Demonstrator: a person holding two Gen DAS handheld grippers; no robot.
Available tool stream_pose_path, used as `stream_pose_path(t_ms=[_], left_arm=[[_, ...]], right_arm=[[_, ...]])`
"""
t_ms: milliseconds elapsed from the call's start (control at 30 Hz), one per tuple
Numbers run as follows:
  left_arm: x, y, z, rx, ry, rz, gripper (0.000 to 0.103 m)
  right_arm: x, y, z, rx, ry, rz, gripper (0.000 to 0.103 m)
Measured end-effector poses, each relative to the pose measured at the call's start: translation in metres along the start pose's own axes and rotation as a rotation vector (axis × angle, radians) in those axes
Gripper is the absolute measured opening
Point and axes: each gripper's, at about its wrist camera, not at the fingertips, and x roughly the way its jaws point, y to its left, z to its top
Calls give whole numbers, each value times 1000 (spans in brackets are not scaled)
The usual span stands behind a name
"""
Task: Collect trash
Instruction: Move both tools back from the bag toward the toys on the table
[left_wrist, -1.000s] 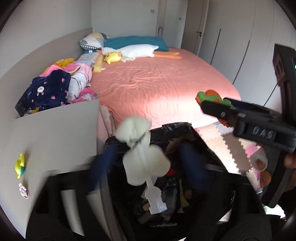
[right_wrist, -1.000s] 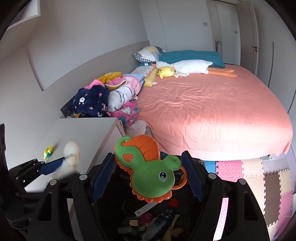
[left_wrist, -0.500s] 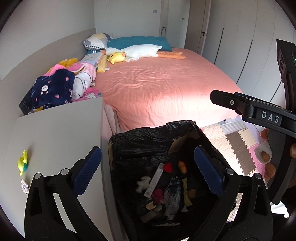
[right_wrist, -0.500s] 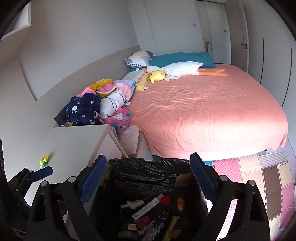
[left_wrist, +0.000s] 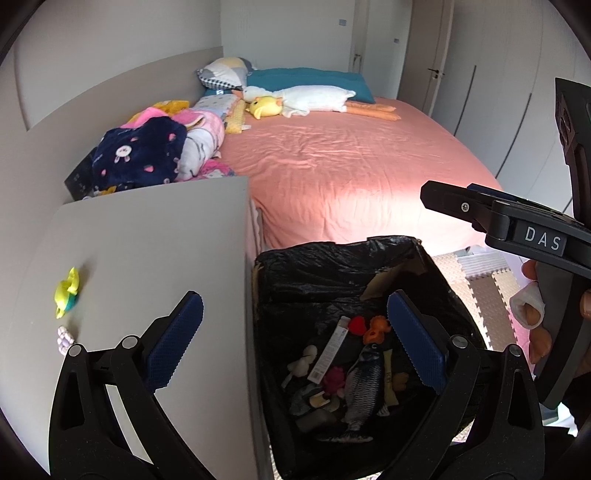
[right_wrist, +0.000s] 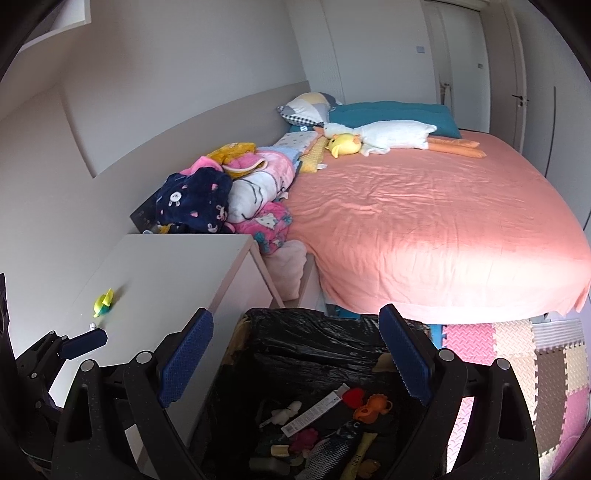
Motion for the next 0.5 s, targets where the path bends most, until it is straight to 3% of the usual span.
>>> stream_pose_path(t_ms=[500], left_arm=[[-12, 55, -25, -126, 22, 124, 97]], right_arm=[[33, 65, -2, -105, 63, 126, 91]])
